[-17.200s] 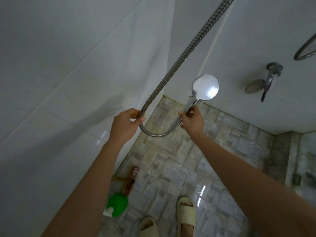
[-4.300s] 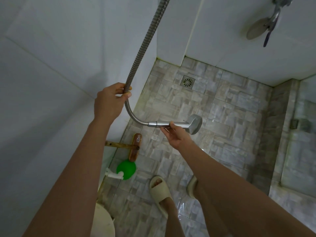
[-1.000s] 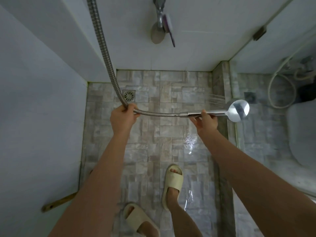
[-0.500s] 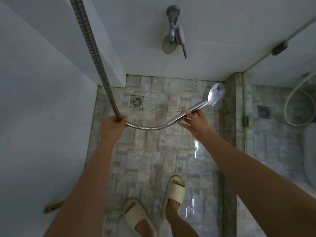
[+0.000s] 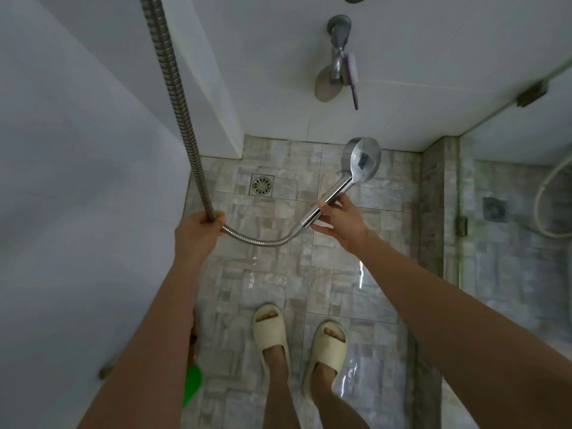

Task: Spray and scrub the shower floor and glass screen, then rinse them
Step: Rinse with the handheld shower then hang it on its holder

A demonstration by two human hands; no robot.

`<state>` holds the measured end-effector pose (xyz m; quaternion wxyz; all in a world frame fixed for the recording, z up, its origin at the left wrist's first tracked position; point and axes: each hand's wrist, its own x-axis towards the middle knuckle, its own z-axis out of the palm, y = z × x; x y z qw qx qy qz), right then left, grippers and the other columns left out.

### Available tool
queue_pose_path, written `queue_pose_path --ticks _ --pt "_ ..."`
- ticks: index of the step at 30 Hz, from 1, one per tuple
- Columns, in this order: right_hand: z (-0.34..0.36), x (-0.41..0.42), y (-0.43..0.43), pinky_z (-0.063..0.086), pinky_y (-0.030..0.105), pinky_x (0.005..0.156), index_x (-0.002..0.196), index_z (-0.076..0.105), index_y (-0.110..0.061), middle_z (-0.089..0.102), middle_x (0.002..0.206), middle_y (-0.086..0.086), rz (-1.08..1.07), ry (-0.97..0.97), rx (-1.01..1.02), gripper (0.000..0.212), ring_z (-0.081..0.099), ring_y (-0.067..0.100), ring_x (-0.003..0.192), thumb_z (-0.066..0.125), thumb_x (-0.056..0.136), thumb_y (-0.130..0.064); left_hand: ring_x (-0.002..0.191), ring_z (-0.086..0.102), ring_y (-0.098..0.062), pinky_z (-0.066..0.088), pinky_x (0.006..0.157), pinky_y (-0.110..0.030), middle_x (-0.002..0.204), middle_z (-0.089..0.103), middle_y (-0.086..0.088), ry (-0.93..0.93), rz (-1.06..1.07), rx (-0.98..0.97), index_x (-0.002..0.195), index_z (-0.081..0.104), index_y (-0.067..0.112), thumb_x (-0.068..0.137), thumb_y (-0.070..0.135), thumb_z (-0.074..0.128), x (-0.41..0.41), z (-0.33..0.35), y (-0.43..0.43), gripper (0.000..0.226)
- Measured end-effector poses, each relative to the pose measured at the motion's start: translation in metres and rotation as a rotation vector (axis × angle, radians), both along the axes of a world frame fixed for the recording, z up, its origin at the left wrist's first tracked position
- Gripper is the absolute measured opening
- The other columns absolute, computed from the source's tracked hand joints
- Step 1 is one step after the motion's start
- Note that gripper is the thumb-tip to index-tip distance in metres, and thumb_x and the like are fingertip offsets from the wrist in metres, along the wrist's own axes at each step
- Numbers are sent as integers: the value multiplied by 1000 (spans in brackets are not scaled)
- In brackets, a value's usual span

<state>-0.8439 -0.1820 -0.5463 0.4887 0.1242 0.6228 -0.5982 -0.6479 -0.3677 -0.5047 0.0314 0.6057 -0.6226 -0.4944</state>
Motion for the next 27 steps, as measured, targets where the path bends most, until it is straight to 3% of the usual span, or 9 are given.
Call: queue_pose_path --ticks 2,6,10,20,27 --pt "3 7 -5 57 42 82 121 46 -11 67 107 7 24 11 -2 28 66 27 102 57 95 -8 84 73 -17 57 92 -36 99 76 -9 -12 1 -7 102 75 14 88 16 70 6 1 -5 15" --pt "9 25 -14 57 40 82 124 47 -12 67 114 10 82 27 0 34 66 26 102 61 93 -11 88 73 -18 56 95 -41 89 76 -3 -27 -17 -16 98 76 22 86 21 72 23 3 -15 13" --pt "12 51 -27 57 36 77 126 47 -14 68 114 8 158 30 2 37 67 25 103 62 92 -12 92 73 -20 56 95 -42 97 76 -4 -46 -12 -32 102 77 24 86 23 72 45 8 -24 17" --pt "11 125 -60 57 39 82 118 49 -10 65 117 15 315 -158 -4 28 65 26 97 61 93 -8 98 70 -18 52 95 -32 101 76 -3 -52 -4 -99 110 75 25 87 27 72 108 21 -41 23" --pt "13 160 -63 60 33 71 115 51 -5 66 97 12 403 -253 49 22 67 25 81 58 95 -8 94 71 -17 52 93 -30 99 77 0 -23 -24 -103 108 76 25 85 26 74 143 26 -35 23"
